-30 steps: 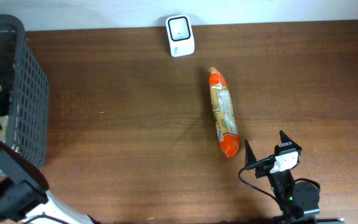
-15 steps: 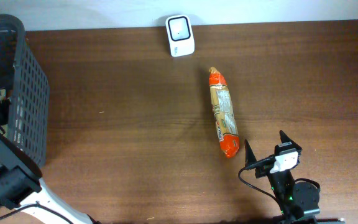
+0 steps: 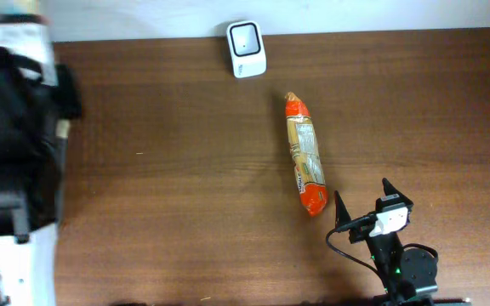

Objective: Scan the item barcode
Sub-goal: 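Place the clear snack bag beside the spaghetti package, then grasp the white 250 ml tube in the basket with the left gripper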

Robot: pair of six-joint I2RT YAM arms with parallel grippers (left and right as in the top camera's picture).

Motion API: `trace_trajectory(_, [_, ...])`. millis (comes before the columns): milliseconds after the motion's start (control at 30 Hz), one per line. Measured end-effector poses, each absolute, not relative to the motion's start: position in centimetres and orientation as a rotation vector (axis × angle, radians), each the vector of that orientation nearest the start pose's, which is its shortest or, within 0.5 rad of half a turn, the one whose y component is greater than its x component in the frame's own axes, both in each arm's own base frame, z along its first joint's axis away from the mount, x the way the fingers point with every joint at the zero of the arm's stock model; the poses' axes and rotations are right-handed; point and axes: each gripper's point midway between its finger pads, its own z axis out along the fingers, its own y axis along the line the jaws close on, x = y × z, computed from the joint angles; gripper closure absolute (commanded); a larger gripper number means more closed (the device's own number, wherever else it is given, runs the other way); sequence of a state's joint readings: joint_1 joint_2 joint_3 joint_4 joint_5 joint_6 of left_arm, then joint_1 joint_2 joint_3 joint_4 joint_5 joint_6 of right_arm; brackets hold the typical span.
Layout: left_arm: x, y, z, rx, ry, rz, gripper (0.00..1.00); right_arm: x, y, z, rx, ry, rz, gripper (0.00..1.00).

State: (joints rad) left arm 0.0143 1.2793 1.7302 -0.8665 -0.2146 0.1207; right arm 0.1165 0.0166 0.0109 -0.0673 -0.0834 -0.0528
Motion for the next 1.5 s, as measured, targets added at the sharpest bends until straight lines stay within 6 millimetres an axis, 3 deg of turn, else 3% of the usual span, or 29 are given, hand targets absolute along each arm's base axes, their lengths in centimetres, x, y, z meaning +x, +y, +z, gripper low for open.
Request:
trace_trajectory(67, [36.4,-1.1,39.0,0.104,2.122,0.159,1.0,24.3,4.3,15.8,-0.203,1.633,0.118,0.01])
trace_trajectory(133, [36.8,-4.6,33.8,0.179,2.271,0.077,1.0,24.3,4.3,15.9,-0.202,1.632,0.118,0.01])
trace_trajectory(167, [36.9,-7.5,28.1,0.234,2.422,0.016,1.0,24.3,4.3,15.9,-0.203,1.632,0.118,0.01])
trace_trajectory(200, [37.0,-8.6,24.7,0.236,2.515,-0.02,1.0,24.3,4.3,15.9,-0.203,1.632,0.117,0.01])
trace_trajectory(333, [36.9,-14.7,14.9,0.069,2.78,-0.272,1.0,24.3,4.3,15.9,-0.203,1.632,0.117,0.01])
trace_trajectory(400, [37.3,-18.2,11.7,-0.045,2.832,-0.349,1.0,24.3,4.3,15.9,-0.203,1.632,0.118,0.01])
trace_trajectory(433, [36.9,-20.2,10.2,-0.068,2.861,-0.375,1.0,24.3,4.3,15.9,-0.203,1.632,0.118,0.01])
trace_trajectory(500, [37.0,-25.2,8.8,-0.027,2.827,-0.466,1.0,24.3,4.3,15.9,-0.203,1.632,0.117,0.01])
trace_trajectory(533, [36.6,-26.7,8.4,-0.016,2.821,-0.492,1.0,24.3,4.3,15.9,-0.203,1.632,0.118,0.01])
trace_trajectory(567, [37.1,-28.8,8.5,-0.025,2.775,-0.551,0.84,24.3,4.3,15.9,-0.203,1.632,0.118,0.01])
trace_trajectory(600, [37.3,-30.0,8.5,-0.035,2.751,-0.586,0.52,24.3,4.3,15.9,-0.202,1.632,0.117,0.01])
trace_trajectory(633, [37.3,-30.8,8.6,-0.04,2.739,-0.611,0.05,24.3,4.3,15.9,-0.203,1.632,0.117,0.01])
trace_trajectory(700, [37.7,-32.6,9.3,-0.017,2.683,-0.675,0.01,24.3,4.3,15.9,-0.203,1.632,0.117,0.01])
trace_trajectory(767, [37.8,-32.0,9.6,0.077,2.685,-0.636,0.01,24.3,4.3,15.8,-0.203,1.633,0.117,0.01])
trace_trajectory(833, [39.8,-29.7,12.5,0.188,2.65,-0.575,0.01,24.3,4.3,15.9,-0.202,1.632,0.118,0.01])
trace_trajectory(900, [42.7,-24.2,21.3,0.276,2.499,-0.495,0.01,24.3,4.3,15.9,-0.202,1.632,0.118,0.01])
trace_trajectory(933, [44.9,-18.3,27.9,0.269,2.356,-0.423,0.01,24.3,4.3,15.8,-0.203,1.633,0.117,0.01])
trace_trajectory(967, [46.3,-10.7,33.8,0.154,2.209,-0.314,0.01,24.3,4.3,15.9,-0.203,1.632,0.117,0.01])
trace_trajectory(1000, [45.6,-3.0,38.3,0.016,2.103,-0.187,0.08,24.3,4.3,15.9,-0.203,1.632,0.117,0.01])
trace_trajectory(1033, [44.3,1.3,40.6,-0.064,2.046,-0.11,0.11,24.3,4.3,15.9,-0.205,1.632,0.12,0.01])
trace_trajectory(1067, [43.1,5.2,41.8,-0.142,2.018,-0.045,0.13,24.3,4.3,15.9,-0.204,1.632,0.12,0.01])
trace_trajectory(1100, [42.1,8.8,41.9,-0.224,2.011,0.012,0.14,24.3,4.3,15.9,-0.205,1.632,0.12,0.01])
trace_trajectory(1167, [40.3,16.6,40.1,-0.43,2.036,0.131,0.13,24.3,4.3,15.9,-0.205,1.632,0.12,0.01])
trace_trajectory(1267, [37.6,23.6,37.9,-0.641,2.063,0.286,0.12,24.3,4.3,15.9,-0.205,1.632,0.121,0.01])
trace_trajectory(1333, [36.7,25.9,34.8,-0.736,2.142,0.333,0.12,24.3,4.3,15.9,-0.205,1.632,0.121,0.01])
trace_trajectory(1400, [36.5,28.4,29.3,-0.832,2.28,0.372,0.12,24.3,4.3,15.9,-0.205,1.632,0.12,0.01])
trace_trajectory(1467, [36.5,29.9,24.3,-0.817,2.432,0.401,0.14,24.3,4.3,15.9,-0.205,1.632,0.12,0.01])
trace_trajectory(1500, [36.7,30.2,22.8,-0.774,2.488,0.412,0.16,24.3,4.3,15.9,-0.205,1.632,0.121,0.01])
